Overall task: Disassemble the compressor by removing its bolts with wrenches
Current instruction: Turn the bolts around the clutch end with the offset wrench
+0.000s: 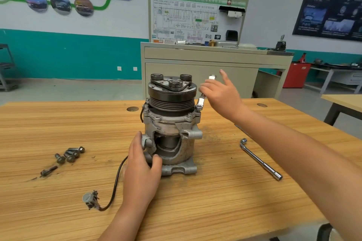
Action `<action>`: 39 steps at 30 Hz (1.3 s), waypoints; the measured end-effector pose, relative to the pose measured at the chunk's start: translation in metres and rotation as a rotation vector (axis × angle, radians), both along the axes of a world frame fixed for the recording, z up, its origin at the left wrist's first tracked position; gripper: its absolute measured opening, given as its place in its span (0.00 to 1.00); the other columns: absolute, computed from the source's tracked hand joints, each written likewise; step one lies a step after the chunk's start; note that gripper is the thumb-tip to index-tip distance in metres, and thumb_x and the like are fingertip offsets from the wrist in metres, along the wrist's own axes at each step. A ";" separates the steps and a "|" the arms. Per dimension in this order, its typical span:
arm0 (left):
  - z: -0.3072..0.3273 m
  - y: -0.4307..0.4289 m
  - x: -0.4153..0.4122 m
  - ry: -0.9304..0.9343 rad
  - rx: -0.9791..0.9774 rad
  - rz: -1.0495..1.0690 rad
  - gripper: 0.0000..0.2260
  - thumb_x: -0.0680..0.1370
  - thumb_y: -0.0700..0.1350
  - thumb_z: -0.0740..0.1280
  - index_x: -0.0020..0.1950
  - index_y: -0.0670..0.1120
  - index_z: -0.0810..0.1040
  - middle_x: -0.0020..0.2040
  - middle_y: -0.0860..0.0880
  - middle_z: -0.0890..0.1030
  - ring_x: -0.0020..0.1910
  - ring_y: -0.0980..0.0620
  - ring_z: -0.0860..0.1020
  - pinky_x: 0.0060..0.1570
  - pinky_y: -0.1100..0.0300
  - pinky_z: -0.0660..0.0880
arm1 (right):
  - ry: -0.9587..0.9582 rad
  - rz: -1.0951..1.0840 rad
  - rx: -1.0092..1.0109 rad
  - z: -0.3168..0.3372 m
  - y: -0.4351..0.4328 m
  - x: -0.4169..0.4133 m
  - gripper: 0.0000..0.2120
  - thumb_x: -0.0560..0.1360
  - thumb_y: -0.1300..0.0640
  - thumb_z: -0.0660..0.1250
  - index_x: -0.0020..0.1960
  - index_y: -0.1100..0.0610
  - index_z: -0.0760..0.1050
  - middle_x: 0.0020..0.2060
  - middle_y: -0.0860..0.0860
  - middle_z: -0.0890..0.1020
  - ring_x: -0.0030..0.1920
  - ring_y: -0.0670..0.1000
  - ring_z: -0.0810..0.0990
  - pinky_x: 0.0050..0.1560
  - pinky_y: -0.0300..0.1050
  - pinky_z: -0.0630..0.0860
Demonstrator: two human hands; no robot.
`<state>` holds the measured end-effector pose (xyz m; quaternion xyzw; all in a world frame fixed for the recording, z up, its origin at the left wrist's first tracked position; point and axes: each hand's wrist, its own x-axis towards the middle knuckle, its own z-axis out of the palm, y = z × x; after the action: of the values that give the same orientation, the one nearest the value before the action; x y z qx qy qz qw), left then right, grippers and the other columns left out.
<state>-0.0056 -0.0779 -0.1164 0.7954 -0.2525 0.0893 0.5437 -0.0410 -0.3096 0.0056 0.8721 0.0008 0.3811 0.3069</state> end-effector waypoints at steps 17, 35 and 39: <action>-0.004 -0.001 0.002 -0.016 -0.023 -0.010 0.31 0.77 0.39 0.63 0.77 0.48 0.54 0.75 0.52 0.59 0.72 0.54 0.59 0.60 0.64 0.58 | 0.218 -0.446 0.350 0.012 0.067 -0.094 0.29 0.75 0.64 0.55 0.73 0.51 0.52 0.28 0.48 0.64 0.29 0.52 0.64 0.24 0.43 0.53; -0.004 -0.001 0.002 0.007 -0.042 -0.024 0.31 0.77 0.40 0.63 0.77 0.49 0.53 0.76 0.54 0.58 0.73 0.56 0.58 0.61 0.65 0.57 | 0.390 -0.522 0.269 0.022 0.089 -0.084 0.21 0.75 0.66 0.56 0.67 0.57 0.64 0.27 0.48 0.63 0.26 0.48 0.60 0.22 0.41 0.57; -0.003 -0.001 0.001 0.013 -0.046 -0.028 0.31 0.77 0.40 0.63 0.77 0.50 0.53 0.76 0.54 0.58 0.72 0.56 0.59 0.60 0.65 0.57 | 0.490 -0.577 0.165 0.031 0.104 -0.079 0.16 0.75 0.67 0.58 0.61 0.59 0.69 0.28 0.50 0.61 0.25 0.49 0.58 0.22 0.41 0.57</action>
<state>-0.0042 -0.0787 -0.1195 0.7797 -0.2578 0.0824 0.5646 -0.1202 -0.2054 0.0365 0.9234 -0.2020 0.0580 0.3211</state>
